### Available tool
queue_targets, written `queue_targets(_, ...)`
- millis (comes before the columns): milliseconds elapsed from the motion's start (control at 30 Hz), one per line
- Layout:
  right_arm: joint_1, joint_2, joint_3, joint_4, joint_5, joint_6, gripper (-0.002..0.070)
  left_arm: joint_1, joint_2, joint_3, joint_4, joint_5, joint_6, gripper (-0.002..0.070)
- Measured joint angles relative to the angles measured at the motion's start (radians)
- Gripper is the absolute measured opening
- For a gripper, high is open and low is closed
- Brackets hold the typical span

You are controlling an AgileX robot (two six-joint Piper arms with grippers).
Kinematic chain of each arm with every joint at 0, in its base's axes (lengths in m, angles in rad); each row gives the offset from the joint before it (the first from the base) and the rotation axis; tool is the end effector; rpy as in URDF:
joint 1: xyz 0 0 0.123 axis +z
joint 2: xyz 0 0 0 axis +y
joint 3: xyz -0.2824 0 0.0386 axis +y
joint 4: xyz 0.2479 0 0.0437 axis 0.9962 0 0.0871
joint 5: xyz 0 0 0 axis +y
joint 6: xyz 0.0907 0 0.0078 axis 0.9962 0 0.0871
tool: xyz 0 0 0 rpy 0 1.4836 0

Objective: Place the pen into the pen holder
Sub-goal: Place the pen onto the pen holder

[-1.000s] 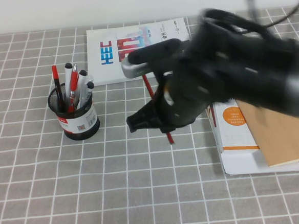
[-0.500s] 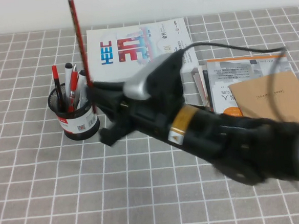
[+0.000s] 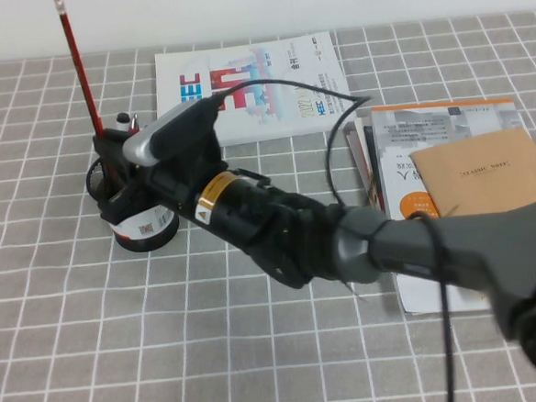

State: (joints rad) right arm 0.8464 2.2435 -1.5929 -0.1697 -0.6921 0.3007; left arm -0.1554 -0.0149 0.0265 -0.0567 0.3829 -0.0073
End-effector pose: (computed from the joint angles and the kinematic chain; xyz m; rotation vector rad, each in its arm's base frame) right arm 0.3371 0.3957 0.2153 -0.5891 1.3957 0.9023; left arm 0.0512 -0.0100 0.1706 0.1043 1.8780 -0.1678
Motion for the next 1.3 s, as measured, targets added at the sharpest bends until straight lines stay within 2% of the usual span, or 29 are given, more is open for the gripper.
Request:
queue_targets(267,0.000,0.125,-0.138,0.022,0.024,-0.072,0.0005,0.000,0.000,0.000,0.000,0.000,0.000,-0.0005)
queue_targets(800,0.000,0.140,-0.147,0.078,0.092,-0.133,0.0014,0.000,0.000,0.000,0.000,0.000,0.000,-0.0005)
queue_targets(867,0.000,0.140,-0.147,0.085,0.094,-0.133,0.0039,0.000,0.000,0.000,0.000,0.000,0.000,-0.0005)
queue_targets(1033,0.004,0.140,-0.147,0.100,0.096,-0.126,0.0197,0.000,0.000,0.000,0.000,0.000,0.000,-0.0005)
queue_targets(1100,0.005,0.140,-0.147,0.103,0.096,-0.123,0.0239,0.000,0.000,0.000,0.000,0.000,0.000,-0.0005)
queue_targets(1300,0.005,0.140,-0.147,0.110,0.072,-0.117,0.0239,0.000,0.000,0.000,0.000,0.000,0.000,-0.0005)
